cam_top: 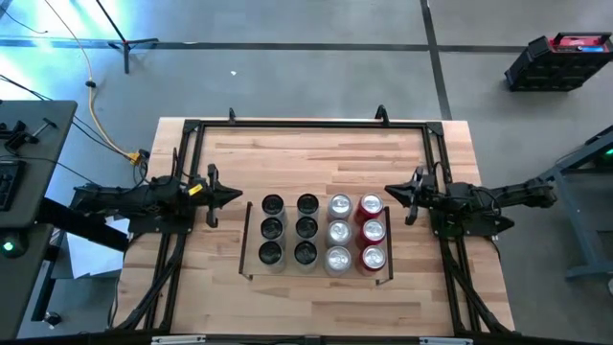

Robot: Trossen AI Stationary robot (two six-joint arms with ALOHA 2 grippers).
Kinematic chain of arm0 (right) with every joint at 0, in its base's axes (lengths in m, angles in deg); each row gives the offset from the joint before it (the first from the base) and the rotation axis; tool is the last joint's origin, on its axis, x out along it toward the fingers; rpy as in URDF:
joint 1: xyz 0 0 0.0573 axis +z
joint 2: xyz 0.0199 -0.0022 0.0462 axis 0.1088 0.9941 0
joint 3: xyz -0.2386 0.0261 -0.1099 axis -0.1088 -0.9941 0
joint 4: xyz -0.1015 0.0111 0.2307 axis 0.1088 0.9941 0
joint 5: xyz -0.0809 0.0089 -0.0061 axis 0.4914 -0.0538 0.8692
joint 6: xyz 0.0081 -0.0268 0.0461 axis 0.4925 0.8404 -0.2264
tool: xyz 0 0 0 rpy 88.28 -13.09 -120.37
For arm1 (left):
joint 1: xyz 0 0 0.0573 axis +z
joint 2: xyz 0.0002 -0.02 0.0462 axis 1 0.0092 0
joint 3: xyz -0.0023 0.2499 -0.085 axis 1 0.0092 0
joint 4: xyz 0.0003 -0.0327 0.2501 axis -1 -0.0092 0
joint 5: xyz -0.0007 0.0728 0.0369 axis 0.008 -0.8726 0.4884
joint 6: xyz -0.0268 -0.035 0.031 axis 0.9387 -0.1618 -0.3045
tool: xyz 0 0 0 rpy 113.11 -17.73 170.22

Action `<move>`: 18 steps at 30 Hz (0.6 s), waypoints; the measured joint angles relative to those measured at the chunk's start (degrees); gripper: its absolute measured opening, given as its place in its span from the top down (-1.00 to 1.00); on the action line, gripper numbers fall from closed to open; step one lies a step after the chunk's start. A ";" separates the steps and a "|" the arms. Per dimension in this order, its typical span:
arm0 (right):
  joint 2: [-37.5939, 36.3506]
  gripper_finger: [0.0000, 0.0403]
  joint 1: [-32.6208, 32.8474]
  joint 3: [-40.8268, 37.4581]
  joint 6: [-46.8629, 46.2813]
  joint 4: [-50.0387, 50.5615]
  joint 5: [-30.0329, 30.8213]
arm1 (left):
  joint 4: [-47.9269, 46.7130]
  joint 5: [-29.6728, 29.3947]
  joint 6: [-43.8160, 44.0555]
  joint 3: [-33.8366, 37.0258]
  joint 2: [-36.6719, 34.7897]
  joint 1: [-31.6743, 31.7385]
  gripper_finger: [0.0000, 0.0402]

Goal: Place canned beverage on shelf
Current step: Return to Home Position

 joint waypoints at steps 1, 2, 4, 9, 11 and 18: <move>0.00 0.94 0.00 0.01 0.01 0.01 0.02 | 0.00 -0.02 0.15 0.00 -0.02 0.00 1.00; 0.00 0.94 0.00 0.02 0.02 0.01 0.02 | 0.02 -0.02 0.30 -0.02 -0.02 0.00 1.00; 0.00 0.94 0.00 0.02 0.02 0.03 0.02 | 0.09 -0.02 0.33 0.00 -0.02 0.00 1.00; 0.04 0.94 0.00 0.02 0.02 0.06 0.01 | 0.20 -0.02 0.35 0.00 -0.02 0.02 1.00; 0.04 0.94 0.00 0.02 0.02 0.06 0.02 | 0.20 -0.02 0.35 0.00 -0.02 0.04 1.00; 0.04 0.94 0.00 0.02 0.02 0.08 0.00 | 0.24 -0.02 0.35 0.00 -0.02 0.04 1.00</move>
